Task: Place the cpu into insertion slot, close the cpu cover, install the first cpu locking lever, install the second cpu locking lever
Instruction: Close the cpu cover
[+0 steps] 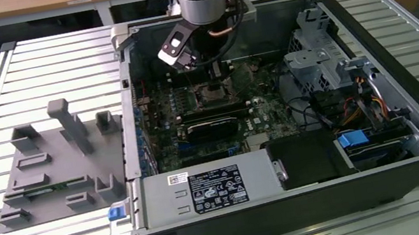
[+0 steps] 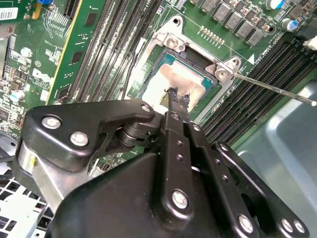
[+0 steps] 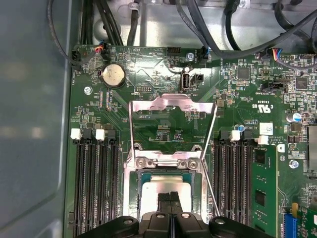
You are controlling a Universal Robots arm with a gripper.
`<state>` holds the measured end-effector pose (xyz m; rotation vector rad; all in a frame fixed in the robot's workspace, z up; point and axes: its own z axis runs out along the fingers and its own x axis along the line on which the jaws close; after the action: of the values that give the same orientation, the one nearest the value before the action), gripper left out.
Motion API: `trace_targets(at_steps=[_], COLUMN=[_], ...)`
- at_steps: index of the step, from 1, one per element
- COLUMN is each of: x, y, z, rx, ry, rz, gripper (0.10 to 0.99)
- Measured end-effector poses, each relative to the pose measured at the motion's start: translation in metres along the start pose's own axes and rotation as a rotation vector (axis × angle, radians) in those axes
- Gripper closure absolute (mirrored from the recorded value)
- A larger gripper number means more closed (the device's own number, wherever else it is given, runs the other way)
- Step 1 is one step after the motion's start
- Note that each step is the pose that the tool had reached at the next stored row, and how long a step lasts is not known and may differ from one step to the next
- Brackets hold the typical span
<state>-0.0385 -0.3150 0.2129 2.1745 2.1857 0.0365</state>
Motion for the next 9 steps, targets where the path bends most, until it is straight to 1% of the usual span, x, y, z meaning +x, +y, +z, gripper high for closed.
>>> trace_targets(at_steps=[9], x=[-0.0001], y=[0.0002], z=[-0.0028], rx=[0.0], ry=[0.0], rz=[0.0], gripper=[0.98])
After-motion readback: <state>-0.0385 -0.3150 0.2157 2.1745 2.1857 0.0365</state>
